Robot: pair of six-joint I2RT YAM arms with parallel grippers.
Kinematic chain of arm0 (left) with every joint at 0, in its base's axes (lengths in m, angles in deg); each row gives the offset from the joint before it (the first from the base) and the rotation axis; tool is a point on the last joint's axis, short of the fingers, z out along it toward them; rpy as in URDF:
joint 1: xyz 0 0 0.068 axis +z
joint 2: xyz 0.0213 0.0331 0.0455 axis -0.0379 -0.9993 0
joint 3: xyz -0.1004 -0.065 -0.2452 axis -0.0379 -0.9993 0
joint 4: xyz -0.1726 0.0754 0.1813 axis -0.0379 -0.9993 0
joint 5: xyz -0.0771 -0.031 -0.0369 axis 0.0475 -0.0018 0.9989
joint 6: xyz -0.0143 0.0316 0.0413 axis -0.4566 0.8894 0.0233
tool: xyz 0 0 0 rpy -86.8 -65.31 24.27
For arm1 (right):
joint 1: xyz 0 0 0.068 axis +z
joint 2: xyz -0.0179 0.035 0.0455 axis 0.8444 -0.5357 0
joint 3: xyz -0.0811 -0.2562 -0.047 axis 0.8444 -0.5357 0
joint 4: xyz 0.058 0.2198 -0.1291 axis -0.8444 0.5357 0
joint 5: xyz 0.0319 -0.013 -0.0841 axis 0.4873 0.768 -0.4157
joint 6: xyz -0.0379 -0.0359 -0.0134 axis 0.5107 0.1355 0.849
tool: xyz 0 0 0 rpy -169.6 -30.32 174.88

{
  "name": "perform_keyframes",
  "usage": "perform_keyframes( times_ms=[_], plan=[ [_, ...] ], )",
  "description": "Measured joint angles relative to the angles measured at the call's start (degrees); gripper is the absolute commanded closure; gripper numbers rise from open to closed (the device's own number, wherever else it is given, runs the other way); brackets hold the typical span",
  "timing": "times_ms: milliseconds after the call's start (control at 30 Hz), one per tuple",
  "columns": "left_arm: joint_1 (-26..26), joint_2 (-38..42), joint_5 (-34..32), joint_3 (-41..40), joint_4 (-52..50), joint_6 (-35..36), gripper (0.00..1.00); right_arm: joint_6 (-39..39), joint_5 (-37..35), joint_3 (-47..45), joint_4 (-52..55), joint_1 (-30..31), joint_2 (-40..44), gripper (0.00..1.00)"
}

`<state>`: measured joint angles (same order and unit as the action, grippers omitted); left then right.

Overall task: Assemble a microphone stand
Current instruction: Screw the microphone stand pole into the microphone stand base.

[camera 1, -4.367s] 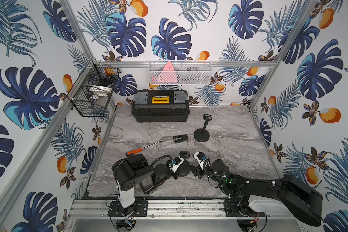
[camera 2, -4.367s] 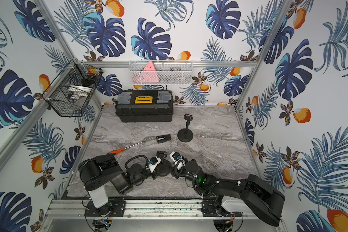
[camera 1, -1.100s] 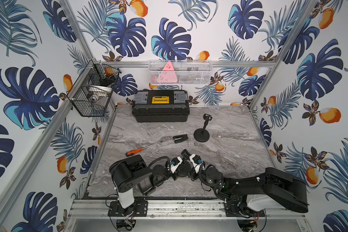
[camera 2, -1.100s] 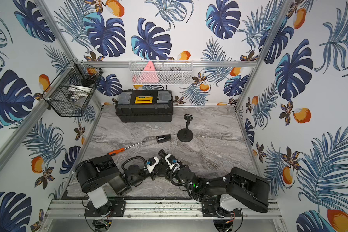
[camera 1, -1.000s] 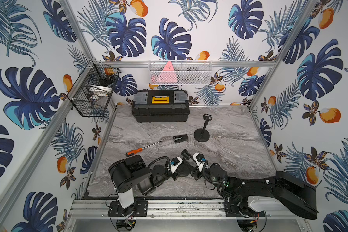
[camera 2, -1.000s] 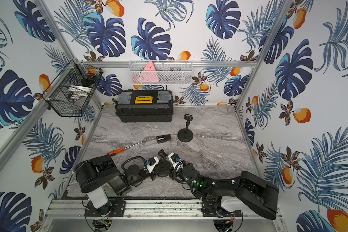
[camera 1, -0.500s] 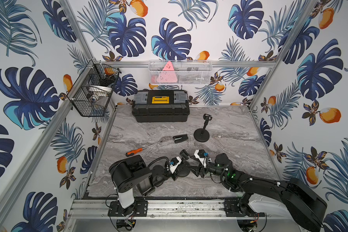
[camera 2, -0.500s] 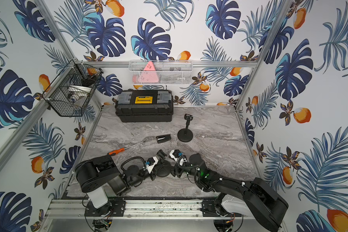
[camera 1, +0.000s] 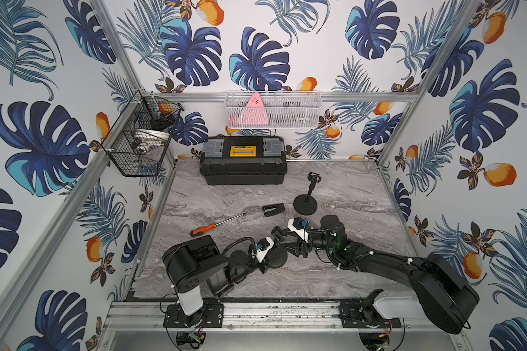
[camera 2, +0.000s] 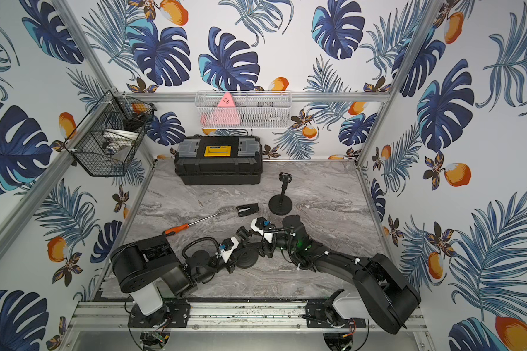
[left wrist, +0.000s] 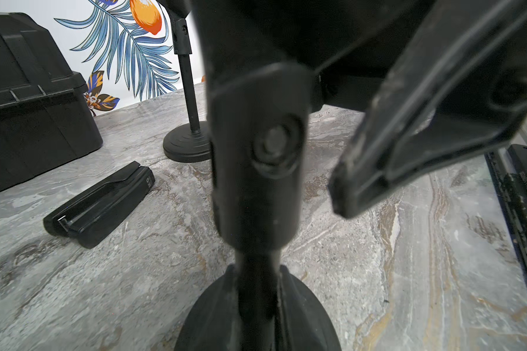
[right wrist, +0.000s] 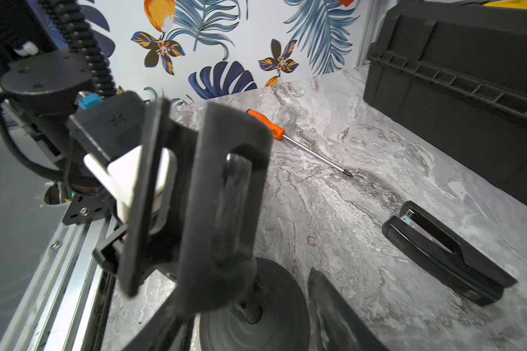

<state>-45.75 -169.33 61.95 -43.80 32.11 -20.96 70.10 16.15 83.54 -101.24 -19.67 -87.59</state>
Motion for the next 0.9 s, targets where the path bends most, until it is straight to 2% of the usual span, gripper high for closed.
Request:
perform_keyframes(
  times_ms=[200,500,633,800,900],
  plan=[
    [0.0,-0.68,0.04,0.09,0.85,-0.13,0.84,4.28,6.1,2.01,0.52,-1.03,-3.93,0.54],
    [0.0,-1.66,0.07,0.39,1.73,-0.15,0.83,7.28,12.41,5.2,0.48,-2.29,-7.72,0.58],
    [0.0,-2.01,0.22,0.66,1.95,-0.13,0.83,7.28,14.47,5.81,0.09,-2.36,-9.07,0.7],
    [0.04,-2.58,-0.11,1.09,2.29,-1.66,0.82,8.59,13.99,6.58,-0.39,-2.51,-9.79,0.96],
    [0.04,-3.06,-0.22,1.33,2.56,-2.08,0.82,8.57,13.68,6.6,-0.33,-2.6,-9.79,1.0]
  ],
)
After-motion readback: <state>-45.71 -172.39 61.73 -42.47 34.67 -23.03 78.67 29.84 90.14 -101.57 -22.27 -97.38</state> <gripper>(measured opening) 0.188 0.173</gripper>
